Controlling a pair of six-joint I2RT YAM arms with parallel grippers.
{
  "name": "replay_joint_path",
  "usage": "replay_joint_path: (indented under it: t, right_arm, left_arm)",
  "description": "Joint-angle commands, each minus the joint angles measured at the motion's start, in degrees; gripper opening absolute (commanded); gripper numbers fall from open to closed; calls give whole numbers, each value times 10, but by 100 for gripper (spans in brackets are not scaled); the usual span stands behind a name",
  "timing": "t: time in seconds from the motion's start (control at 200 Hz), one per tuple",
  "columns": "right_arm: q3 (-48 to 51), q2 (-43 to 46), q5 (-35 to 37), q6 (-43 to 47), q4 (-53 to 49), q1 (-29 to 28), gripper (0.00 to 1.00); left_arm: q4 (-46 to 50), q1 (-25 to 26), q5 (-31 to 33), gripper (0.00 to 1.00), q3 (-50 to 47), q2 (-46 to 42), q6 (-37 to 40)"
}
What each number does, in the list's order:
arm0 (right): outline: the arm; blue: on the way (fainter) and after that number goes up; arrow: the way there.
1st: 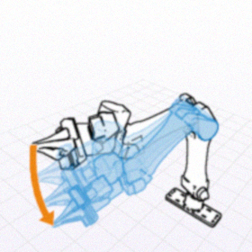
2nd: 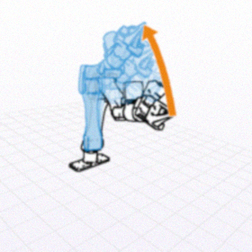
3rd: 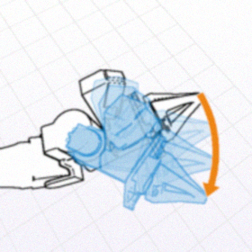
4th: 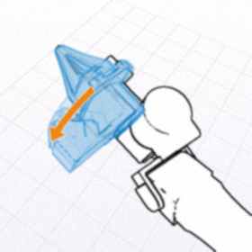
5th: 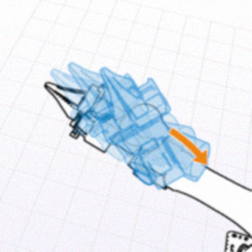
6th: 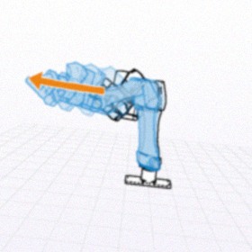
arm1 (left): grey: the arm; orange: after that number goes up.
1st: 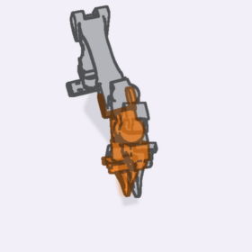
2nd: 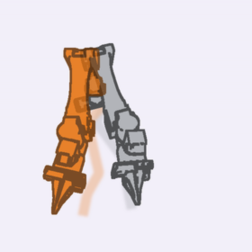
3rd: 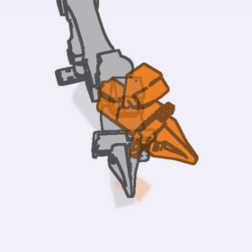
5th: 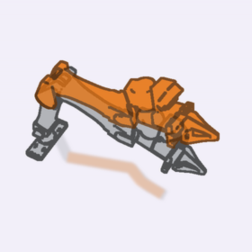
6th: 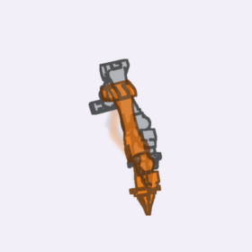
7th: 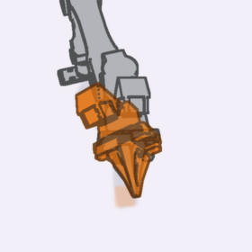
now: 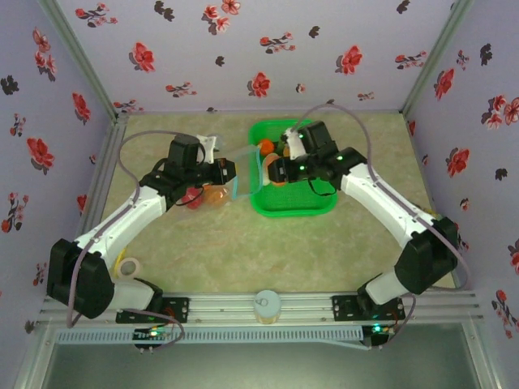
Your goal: Place the food in the zip-top bag and seal the zipper
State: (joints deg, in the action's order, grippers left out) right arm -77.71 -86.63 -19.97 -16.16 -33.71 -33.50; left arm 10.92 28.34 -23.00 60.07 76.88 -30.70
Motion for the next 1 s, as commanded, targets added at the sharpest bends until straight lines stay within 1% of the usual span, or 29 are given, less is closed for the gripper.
replay_joint_path:
  t: [0.0, 0.235, 0.365, 0.48, 0.58, 0.755, 0.88, 0.995]
  right_arm:
    - [-37, -45, -31, -5, -18, -26, 49]
    - [-90, -123, -30, -17, -21, -47, 49]
    - [-114, -158, -36, -31, -5, -53, 51]
    - [-134, -185, -25, -42, 12, -61, 51]
    - [-156, -212, -9, -48, 17, -67, 56]
    - [-186, -251, 17, -52, 8, -75, 67]
    - [-186, -251, 25, -50, 4, -75, 73]
    - [-181, -232, 43, -43, -3, -75, 74]
  left_arm:
    - [-12, -3, -7, 0, 13, 1, 5]
    - [-17, -4, -13, 0, 11, -4, 3]
    - [-24, -3, -19, 0, 9, -2, 0]
    - [-27, -3, -23, 0, 7, 0, -2]
    - [-27, -3, -24, 0, 4, -2, -3]
    - [-22, -3, -24, 0, 4, -11, 1]
    - [-14, -3, -24, 0, 6, -16, 5]
    - [-12, -3, -24, 0, 7, -17, 6]
